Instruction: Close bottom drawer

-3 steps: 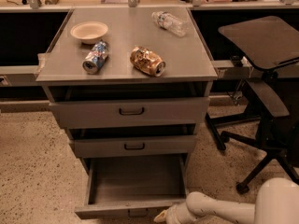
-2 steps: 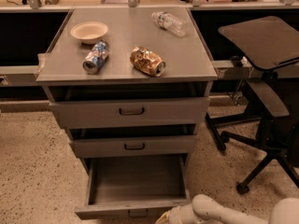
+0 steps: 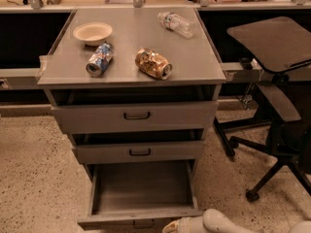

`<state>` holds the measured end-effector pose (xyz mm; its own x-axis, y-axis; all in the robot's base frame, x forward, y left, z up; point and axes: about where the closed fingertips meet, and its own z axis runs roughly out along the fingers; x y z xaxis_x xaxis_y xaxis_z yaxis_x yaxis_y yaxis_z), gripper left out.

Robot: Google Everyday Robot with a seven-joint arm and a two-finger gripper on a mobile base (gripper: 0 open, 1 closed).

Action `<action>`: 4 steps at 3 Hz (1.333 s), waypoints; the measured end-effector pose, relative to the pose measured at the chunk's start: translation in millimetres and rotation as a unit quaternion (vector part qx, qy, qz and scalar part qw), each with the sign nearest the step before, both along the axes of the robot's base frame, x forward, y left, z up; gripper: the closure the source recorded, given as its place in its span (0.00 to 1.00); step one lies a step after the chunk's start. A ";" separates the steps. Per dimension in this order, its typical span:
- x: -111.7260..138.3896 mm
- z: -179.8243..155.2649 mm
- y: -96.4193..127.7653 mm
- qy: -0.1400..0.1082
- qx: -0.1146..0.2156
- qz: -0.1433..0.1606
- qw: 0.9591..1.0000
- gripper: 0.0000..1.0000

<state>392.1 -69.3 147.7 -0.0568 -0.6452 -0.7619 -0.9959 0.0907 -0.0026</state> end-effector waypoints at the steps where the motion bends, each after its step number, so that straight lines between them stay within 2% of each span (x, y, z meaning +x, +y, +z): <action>1: 22.0 -17.4 -3.0 -0.018 0.026 -0.062 0.998 0.78; 2: 38.1 -24.4 -4.5 -0.032 0.058 -0.097 0.993 0.47; 3: 45.6 -27.9 -4.0 -0.041 0.081 -0.116 0.989 0.24; 4: 41.8 -29.3 -3.1 -0.046 0.087 -0.118 0.988 0.00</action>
Offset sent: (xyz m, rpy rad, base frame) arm 0.0527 -0.0123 -0.0281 0.1481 -0.0852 -0.2470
